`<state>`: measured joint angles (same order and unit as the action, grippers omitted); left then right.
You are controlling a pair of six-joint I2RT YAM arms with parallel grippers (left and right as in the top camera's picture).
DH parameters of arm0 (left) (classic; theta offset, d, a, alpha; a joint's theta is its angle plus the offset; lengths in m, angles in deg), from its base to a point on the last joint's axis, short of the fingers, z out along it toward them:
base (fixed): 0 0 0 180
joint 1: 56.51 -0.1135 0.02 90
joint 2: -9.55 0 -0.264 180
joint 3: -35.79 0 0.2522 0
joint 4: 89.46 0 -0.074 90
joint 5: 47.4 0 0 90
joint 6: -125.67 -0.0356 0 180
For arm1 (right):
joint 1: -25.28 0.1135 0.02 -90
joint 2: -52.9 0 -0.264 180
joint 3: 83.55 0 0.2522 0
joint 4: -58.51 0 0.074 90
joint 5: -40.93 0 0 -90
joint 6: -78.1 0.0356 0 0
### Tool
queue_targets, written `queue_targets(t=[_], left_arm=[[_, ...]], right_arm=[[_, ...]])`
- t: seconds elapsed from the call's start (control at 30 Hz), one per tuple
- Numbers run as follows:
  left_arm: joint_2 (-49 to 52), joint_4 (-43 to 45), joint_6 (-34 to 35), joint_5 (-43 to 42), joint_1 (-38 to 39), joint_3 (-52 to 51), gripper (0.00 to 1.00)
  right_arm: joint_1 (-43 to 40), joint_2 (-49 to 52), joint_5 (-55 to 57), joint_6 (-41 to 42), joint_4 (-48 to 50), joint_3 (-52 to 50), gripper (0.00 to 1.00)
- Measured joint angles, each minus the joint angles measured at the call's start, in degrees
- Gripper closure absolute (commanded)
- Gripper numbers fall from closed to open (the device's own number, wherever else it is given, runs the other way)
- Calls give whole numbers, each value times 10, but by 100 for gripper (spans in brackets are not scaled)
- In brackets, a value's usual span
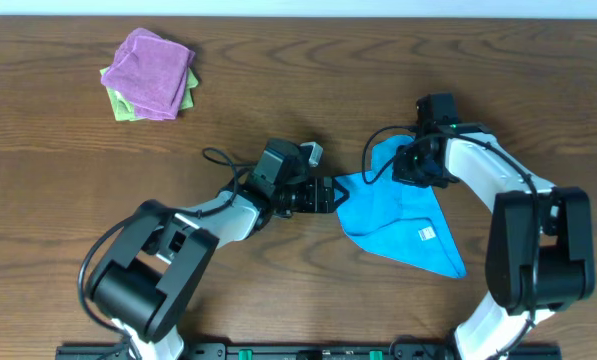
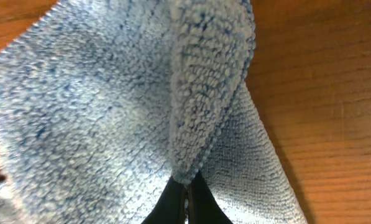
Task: Fold the cloth
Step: 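Grasp the cloth's left edge with the left gripper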
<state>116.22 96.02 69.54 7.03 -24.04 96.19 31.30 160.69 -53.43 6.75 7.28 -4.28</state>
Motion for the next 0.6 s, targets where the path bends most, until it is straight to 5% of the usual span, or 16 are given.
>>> queue_targets(t=[0.43,0.6], left_arm=[[42,99,67,16,15,7,20],[60,125,85,22,27,13,35]], right_arm=[[0,-7,-15,0,-8,0,99],[0,-7,-17,0,-14,0,99]])
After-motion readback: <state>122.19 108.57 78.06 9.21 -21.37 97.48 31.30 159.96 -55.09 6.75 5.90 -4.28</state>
